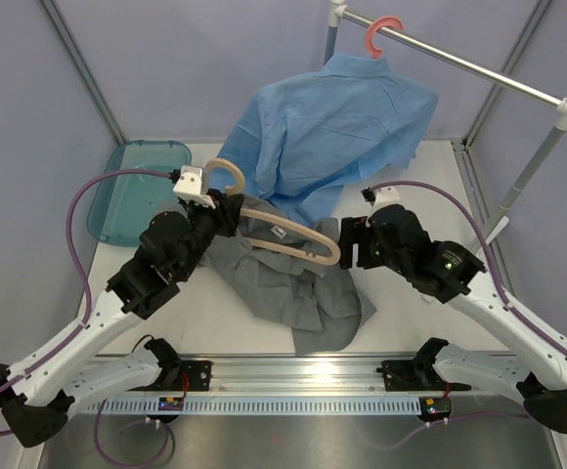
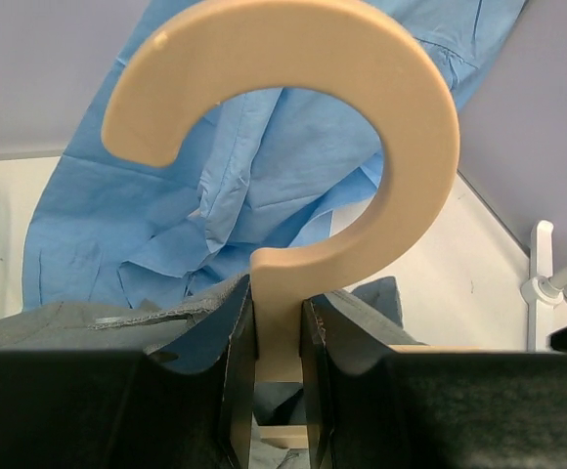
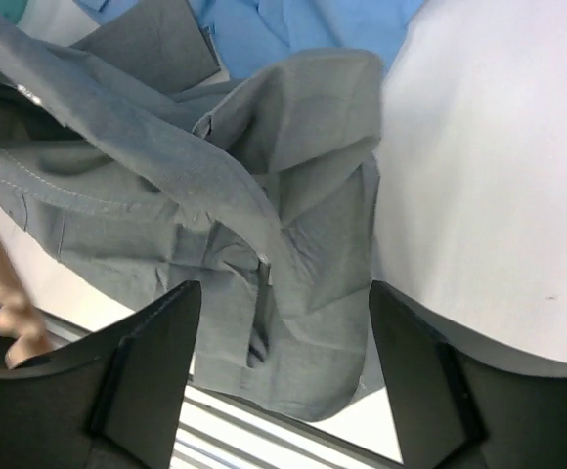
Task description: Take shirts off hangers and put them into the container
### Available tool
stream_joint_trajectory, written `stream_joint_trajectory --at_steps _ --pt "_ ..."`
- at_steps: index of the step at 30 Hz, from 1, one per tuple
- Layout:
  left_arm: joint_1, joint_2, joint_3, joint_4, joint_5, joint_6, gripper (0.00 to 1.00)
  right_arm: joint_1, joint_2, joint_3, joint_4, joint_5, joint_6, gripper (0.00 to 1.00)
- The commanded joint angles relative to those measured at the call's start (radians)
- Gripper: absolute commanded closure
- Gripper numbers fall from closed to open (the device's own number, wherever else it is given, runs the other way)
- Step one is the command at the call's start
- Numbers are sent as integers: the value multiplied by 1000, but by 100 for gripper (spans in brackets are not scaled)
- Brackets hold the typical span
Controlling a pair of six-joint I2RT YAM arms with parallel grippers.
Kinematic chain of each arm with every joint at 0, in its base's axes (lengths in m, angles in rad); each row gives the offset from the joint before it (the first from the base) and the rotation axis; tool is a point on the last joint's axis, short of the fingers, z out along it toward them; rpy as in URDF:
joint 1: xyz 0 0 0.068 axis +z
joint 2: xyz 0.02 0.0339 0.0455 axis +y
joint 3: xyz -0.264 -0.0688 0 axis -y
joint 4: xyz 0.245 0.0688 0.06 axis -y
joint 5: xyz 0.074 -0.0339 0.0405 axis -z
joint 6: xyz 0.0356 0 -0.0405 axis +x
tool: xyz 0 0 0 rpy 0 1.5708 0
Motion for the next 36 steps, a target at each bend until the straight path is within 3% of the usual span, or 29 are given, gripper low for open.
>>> stream_joint_trajectory --at_steps 1,8,16,23,30,34,35,36 --pt "2 -10 -14 73 7 21 100 -8 -76 126 -104 76 -89 19" --pt "2 16 -12 55 38 34 100 -8 -105 258 -108 -86 -246 14" --pt "2 33 -3 36 64 47 100 -8 62 324 0 -380 -338 12" --pt "2 25 0 32 61 51 100 32 178 358 61 -468 -347 22" --pt "2 16 -2 30 58 50 100 65 252 352 105 -494 -346 43" --pt "0 13 -2 29 60 50 100 79 274 352 116 -491 -344 67" --pt "2 12 -2 30 61 48 100 81 274 350 119 -488 -344 79" --pt "2 10 -3 30 64 50 100 81 272 344 125 -486 -346 85"
